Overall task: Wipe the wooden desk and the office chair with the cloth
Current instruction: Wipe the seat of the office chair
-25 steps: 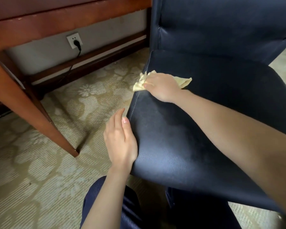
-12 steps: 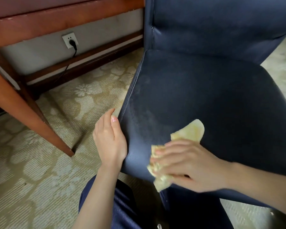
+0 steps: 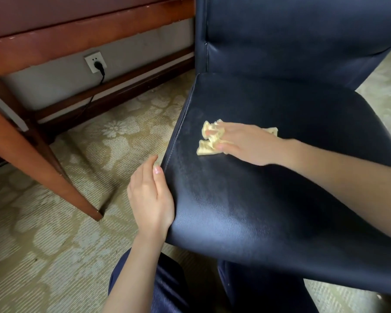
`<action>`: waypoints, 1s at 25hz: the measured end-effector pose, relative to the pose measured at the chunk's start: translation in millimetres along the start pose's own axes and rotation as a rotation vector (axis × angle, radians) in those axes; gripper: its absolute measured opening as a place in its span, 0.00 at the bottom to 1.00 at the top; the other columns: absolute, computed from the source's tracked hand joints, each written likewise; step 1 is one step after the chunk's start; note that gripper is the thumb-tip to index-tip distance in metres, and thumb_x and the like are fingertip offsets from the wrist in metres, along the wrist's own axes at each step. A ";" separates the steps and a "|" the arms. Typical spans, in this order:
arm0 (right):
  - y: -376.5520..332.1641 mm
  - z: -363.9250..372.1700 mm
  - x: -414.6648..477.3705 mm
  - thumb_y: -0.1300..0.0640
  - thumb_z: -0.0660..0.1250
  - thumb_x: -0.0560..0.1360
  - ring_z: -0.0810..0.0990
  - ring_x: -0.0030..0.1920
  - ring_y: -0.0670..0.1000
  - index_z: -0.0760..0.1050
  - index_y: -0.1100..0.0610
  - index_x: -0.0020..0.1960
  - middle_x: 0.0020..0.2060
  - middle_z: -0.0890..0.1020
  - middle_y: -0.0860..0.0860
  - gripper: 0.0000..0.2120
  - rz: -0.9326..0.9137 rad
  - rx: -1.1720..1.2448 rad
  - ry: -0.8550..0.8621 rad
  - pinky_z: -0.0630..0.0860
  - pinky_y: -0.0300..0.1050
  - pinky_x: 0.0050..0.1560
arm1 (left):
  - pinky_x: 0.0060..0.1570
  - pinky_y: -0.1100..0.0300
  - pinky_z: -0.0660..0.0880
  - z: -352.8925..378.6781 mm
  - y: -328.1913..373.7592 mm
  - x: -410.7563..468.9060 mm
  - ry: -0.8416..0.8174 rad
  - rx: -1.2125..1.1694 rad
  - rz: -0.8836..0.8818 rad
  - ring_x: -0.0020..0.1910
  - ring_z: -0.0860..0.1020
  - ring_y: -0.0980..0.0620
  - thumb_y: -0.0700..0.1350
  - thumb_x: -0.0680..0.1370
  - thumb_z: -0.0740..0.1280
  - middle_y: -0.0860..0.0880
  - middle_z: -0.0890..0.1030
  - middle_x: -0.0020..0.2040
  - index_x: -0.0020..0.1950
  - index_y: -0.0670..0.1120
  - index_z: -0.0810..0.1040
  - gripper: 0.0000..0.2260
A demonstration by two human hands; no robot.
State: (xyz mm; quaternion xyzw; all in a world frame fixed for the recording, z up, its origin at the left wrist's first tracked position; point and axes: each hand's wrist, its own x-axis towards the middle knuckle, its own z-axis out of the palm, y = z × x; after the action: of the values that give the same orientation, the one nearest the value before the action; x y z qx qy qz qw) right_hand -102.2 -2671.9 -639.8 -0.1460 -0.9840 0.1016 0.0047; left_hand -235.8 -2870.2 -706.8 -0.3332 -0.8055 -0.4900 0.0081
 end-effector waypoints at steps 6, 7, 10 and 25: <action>4.0 3.9 101.7 0.50 0.49 0.82 0.69 0.67 0.58 0.75 0.56 0.54 0.68 0.70 0.58 0.18 0.279 -0.053 0.010 0.66 0.51 0.57 | 0.64 0.55 0.63 1.1 -1.3 6.5 0.011 0.038 0.007 0.62 0.72 0.49 0.55 0.78 0.43 0.47 0.78 0.60 0.65 0.43 0.75 0.28; 3.0 5.9 106.7 0.50 0.49 0.82 0.71 0.65 0.59 0.74 0.58 0.59 0.68 0.70 0.58 0.19 0.285 -0.076 0.035 0.66 0.50 0.56 | 0.64 0.55 0.63 1.2 -1.6 8.8 0.017 0.042 0.001 0.62 0.72 0.50 0.55 0.78 0.43 0.47 0.78 0.61 0.65 0.43 0.75 0.28; -4.4 10.5 97.1 0.50 0.51 0.81 0.75 0.57 0.58 0.75 0.59 0.58 0.58 0.76 0.56 0.18 0.216 -0.068 0.071 0.66 0.50 0.51 | 0.64 0.55 0.64 1.9 -4.6 13.3 0.010 0.040 -0.007 0.63 0.71 0.51 0.55 0.78 0.43 0.48 0.78 0.61 0.65 0.45 0.74 0.28; -72.1 36.7 -60.2 0.51 0.68 0.71 0.75 0.64 0.49 0.85 0.54 0.48 0.58 0.81 0.48 0.10 -0.146 0.078 0.247 0.63 0.44 0.67 | 0.59 0.60 0.62 0.2 -1.4 15.5 -0.003 0.074 -0.023 0.61 0.72 0.48 0.49 0.80 0.46 0.46 0.78 0.59 0.62 0.42 0.76 0.23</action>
State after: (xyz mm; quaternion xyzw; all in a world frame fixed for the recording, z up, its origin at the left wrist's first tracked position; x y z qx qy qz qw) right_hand -66.6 -2764.1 -660.0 -0.0853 -0.9792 0.1206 0.1388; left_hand -248.5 -2862.2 -702.7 -0.3244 -0.8268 -0.4593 0.0135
